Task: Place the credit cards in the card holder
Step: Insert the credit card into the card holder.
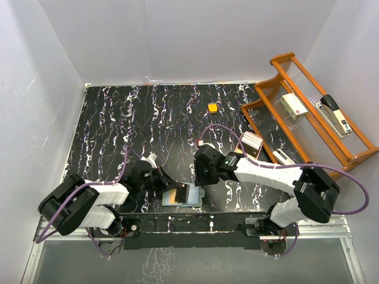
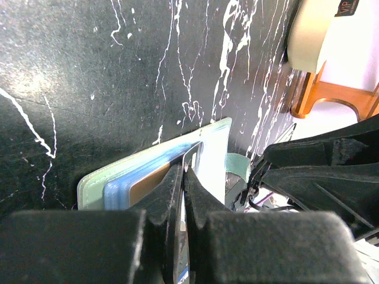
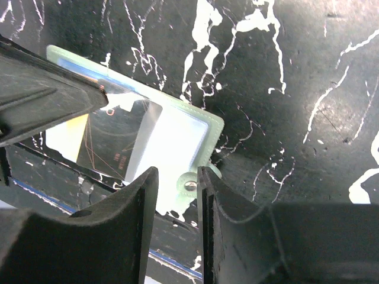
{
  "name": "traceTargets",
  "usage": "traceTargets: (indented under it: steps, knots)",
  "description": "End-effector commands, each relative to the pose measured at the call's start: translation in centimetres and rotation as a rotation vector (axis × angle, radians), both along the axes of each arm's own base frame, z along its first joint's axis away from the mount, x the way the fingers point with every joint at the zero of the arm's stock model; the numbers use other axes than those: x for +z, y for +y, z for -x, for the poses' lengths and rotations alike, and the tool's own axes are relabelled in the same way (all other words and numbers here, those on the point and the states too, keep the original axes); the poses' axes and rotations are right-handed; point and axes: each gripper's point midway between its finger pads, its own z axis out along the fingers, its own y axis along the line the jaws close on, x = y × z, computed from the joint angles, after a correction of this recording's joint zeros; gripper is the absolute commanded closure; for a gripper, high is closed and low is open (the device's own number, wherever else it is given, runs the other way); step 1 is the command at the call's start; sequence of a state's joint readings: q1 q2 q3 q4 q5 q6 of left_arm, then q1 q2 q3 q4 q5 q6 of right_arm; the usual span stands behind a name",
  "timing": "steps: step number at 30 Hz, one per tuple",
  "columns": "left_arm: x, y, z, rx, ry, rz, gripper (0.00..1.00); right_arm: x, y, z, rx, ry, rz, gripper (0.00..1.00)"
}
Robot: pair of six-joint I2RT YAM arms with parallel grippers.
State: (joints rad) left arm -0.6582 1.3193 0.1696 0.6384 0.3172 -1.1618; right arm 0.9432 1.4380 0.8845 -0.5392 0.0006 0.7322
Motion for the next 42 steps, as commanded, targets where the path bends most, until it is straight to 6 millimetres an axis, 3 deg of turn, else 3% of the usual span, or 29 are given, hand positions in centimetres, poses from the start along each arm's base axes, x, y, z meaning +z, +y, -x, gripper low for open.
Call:
traceTargets:
  steps: [1,2,8,13,25,42]
  knots:
    - [-1.8,1.0,0.4,0.024,0.026,-0.076,1.00,0.1,-0.3,0.5,-0.052,0.007,-0.037,0.67]
    - [-1.8,0.9,0.4,0.022,0.026,-0.077,1.00,0.0,-0.5,0.5,-0.058,0.004,-0.034,0.66]
    - [-1.3,0.9,0.5,0.010,0.032,-0.101,0.71,-0.9,-0.5,0.6,-0.061,0.004,-0.047,0.62]
    - [-0.4,1.0,0.6,-0.007,0.014,-0.113,0.60,-2.3,-0.5,0.9,-0.051,0.022,-0.041,0.65]
    - [0.0,2.3,1.3,-0.056,0.024,-0.229,0.49,-3.5,-0.3,1.5,-0.042,0.046,-0.064,0.77]
    - [0.5,2.2,3.1,-0.060,0.069,-0.152,0.41,-4.5,-0.2,1.9,-0.059,0.063,-0.073,0.81]
